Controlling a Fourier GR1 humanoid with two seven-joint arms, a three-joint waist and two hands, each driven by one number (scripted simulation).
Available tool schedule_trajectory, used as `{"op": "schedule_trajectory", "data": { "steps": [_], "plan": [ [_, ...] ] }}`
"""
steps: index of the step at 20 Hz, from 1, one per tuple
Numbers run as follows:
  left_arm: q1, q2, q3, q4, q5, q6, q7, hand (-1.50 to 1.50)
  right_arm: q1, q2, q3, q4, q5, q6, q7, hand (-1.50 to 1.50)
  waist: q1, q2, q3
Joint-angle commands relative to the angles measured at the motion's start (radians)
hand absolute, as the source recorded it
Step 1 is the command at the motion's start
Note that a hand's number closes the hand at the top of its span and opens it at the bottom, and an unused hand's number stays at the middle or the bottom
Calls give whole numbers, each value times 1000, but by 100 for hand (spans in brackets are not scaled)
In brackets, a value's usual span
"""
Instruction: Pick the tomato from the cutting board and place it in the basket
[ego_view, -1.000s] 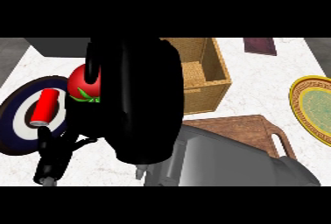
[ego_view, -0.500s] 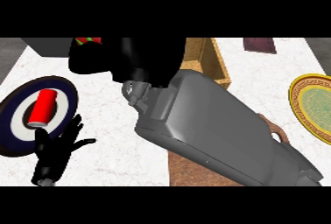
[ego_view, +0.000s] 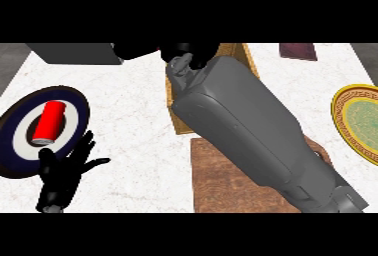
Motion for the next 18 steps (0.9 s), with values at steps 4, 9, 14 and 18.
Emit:
{"op": "schedule_trajectory", "data": {
  "steps": [4, 9, 14, 18],
  "plan": [
    [11, -14, -24, 90, -25, -7, 36, 0, 104, 5, -48, 38, -108, -194, -40, 150, -6, 8, -8],
    [67, -34, -39, 60, -52, 9, 9, 0, 123, 5, -78, 94, -128, -239, -151, 150, -5, 5, -8],
    [92, -5, -11, 31, -25, -11, 38, 0, 169, -43, -49, 190, 4, -243, -62, 150, -21, -1, -9],
    [29, -9, 11, 94, -18, -36, 9, 0, 205, -37, -18, 232, -12, -162, -165, 150, -20, 5, -9]
  ]
}}
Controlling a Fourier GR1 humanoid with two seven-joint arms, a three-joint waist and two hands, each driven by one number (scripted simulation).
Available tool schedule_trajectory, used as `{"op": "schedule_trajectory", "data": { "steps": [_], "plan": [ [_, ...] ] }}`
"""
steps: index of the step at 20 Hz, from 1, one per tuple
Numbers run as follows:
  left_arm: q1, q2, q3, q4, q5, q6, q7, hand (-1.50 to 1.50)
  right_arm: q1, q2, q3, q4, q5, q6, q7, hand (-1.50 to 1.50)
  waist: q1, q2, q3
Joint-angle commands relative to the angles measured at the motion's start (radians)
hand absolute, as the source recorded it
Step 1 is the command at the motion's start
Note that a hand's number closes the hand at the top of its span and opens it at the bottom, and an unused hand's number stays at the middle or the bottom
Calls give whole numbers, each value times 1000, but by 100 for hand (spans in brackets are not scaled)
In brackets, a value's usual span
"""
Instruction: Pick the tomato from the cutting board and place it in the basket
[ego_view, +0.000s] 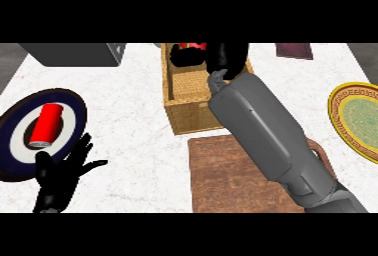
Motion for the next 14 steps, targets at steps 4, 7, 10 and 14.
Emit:
{"op": "schedule_trajectory", "data": {
  "steps": [4, 7, 10, 14],
  "plan": [
    [81, -27, -49, 36, -41, 5, 29, 0, 41, -53, 17, 2, 31, 69, -67, -150, 0, 6, -10],
    [61, -8, -10, 74, -34, -16, -1, 0, 56, -81, -10, -94, 13, 102, -61, -150, -8, 3, -10],
    [54, -13, 9, 112, -26, -20, -14, 0, 96, -104, -18, -206, 12, 123, -22, -150, -22, 0, -11],
    [49, -27, -17, 44, -30, -9, 53, 0, 95, -108, -83, -214, 31, 44, -26, -150, -11, 3, -10]
  ]
}}
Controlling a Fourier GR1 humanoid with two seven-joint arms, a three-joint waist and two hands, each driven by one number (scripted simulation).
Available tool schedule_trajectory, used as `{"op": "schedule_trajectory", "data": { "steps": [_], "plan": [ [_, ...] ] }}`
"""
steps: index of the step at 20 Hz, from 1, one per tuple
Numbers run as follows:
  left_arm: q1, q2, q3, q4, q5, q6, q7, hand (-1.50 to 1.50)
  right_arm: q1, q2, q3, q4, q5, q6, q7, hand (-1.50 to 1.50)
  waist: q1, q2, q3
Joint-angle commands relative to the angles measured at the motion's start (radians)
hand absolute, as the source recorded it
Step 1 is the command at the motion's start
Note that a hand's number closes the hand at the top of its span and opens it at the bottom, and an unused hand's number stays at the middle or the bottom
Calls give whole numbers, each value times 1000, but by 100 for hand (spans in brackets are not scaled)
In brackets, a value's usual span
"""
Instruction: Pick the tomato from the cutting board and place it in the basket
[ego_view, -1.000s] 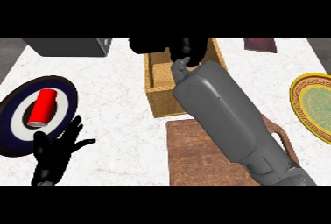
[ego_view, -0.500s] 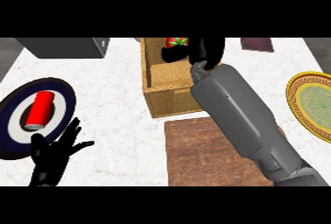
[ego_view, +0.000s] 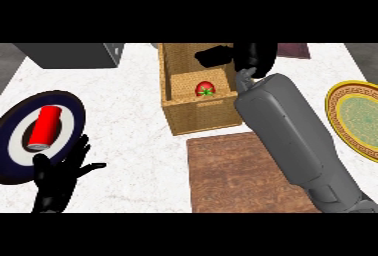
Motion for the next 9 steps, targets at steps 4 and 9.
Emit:
{"op": "schedule_trajectory", "data": {
  "steps": [4, 9],
  "plan": [
    [60, 3, -8, 54, -13, -18, 22, 0, 104, -69, -92, -214, -12, 13, 93, -150, -14, 3, -14],
    [67, 4, 6, 47, -6, -22, 31, 0, 256, -156, -145, -399, -52, 69, 98, -150, -20, 2, -14]
  ]
}}
